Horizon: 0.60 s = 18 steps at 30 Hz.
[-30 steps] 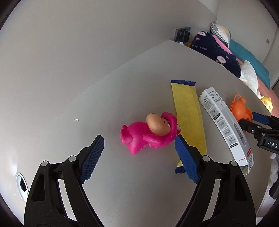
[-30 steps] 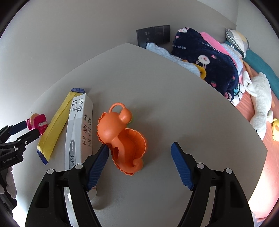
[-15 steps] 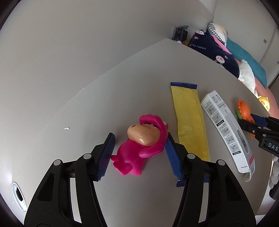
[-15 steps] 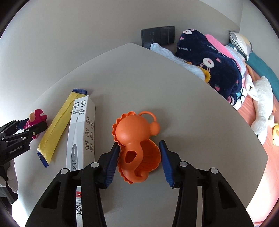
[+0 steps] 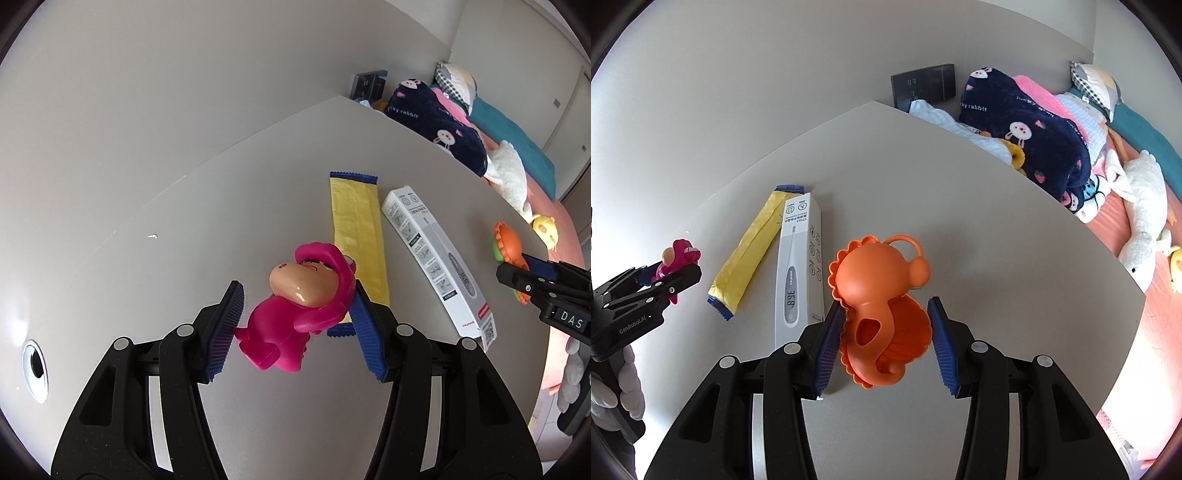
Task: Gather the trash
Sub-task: 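Carry the pink and orange toys over the black bin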
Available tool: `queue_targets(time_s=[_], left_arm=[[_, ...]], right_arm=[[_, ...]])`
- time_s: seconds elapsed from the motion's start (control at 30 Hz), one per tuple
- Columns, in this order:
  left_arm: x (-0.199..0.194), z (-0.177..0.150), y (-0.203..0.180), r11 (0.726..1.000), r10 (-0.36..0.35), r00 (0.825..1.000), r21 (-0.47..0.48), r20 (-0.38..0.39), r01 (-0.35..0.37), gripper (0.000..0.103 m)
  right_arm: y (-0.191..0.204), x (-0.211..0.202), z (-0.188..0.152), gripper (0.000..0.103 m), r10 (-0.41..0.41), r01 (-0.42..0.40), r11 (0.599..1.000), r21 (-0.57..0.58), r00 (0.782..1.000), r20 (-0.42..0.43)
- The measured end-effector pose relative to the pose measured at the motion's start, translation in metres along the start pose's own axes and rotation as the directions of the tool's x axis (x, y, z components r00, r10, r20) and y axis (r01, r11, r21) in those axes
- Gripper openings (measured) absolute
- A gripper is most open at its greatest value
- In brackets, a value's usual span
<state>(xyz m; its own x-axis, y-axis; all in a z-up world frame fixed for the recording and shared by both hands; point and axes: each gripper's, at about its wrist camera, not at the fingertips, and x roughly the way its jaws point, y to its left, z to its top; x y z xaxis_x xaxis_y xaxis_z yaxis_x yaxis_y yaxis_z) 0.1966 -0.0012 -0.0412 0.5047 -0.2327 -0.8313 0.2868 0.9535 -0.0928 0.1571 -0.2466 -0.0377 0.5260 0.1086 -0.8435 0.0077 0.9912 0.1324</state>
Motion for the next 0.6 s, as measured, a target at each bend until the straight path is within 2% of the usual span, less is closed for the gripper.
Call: queue_targets(time_s=[0.6], left_arm=[[-0.058, -0.038, -0.075, 0.994, -0.051, 0.998, 0.098, 0.023, 0.048, 0.057]], right_arm=[[-0.008, -0.08, -0.05, 0.048, 0.001, -0.002, 1.0, 0.016, 0.997, 0.073]])
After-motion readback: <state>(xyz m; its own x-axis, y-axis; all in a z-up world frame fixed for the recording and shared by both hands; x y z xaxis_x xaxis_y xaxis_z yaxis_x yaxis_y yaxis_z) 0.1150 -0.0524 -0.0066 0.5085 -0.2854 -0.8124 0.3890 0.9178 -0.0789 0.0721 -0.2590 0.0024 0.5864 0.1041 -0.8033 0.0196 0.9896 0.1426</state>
